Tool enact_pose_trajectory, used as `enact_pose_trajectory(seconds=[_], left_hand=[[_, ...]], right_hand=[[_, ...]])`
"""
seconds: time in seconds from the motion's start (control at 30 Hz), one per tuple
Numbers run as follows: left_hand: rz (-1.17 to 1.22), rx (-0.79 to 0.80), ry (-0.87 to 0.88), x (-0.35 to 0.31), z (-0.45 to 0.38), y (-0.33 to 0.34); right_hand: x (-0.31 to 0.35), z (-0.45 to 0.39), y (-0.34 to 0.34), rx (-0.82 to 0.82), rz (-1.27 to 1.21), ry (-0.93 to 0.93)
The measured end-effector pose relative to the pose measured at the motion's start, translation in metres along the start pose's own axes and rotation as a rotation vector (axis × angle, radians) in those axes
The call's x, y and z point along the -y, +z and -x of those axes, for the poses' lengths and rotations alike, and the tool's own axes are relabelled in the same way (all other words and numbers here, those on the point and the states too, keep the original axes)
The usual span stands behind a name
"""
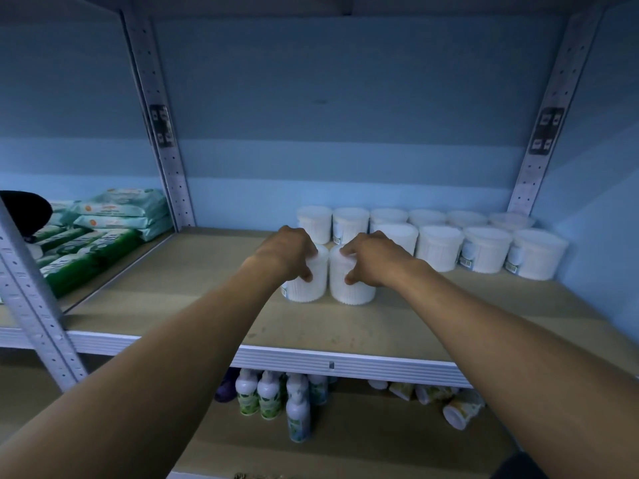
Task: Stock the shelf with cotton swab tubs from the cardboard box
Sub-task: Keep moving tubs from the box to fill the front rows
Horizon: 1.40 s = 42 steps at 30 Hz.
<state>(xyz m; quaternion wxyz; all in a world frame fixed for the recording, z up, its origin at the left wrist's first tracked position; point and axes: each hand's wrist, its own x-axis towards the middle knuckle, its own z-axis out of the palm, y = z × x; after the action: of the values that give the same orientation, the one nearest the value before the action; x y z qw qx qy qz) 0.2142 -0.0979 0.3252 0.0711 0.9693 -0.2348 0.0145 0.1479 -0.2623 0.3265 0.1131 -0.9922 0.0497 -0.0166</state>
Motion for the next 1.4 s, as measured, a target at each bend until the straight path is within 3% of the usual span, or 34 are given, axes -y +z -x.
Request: enact_pose_trajectory(seconds=[0.3,1.4], left_hand=[[0.106,-0.006,-0.075,0.008,-0.043,0.004],[0.1,-0.132,0.008,0.022,-0.122,0.025]], right_hand=[[-0.003,-0.041,0.001,-0.001,0.03,0.022],[-0.019,-0.112,0.009,-0.147,0.095,-0.014]])
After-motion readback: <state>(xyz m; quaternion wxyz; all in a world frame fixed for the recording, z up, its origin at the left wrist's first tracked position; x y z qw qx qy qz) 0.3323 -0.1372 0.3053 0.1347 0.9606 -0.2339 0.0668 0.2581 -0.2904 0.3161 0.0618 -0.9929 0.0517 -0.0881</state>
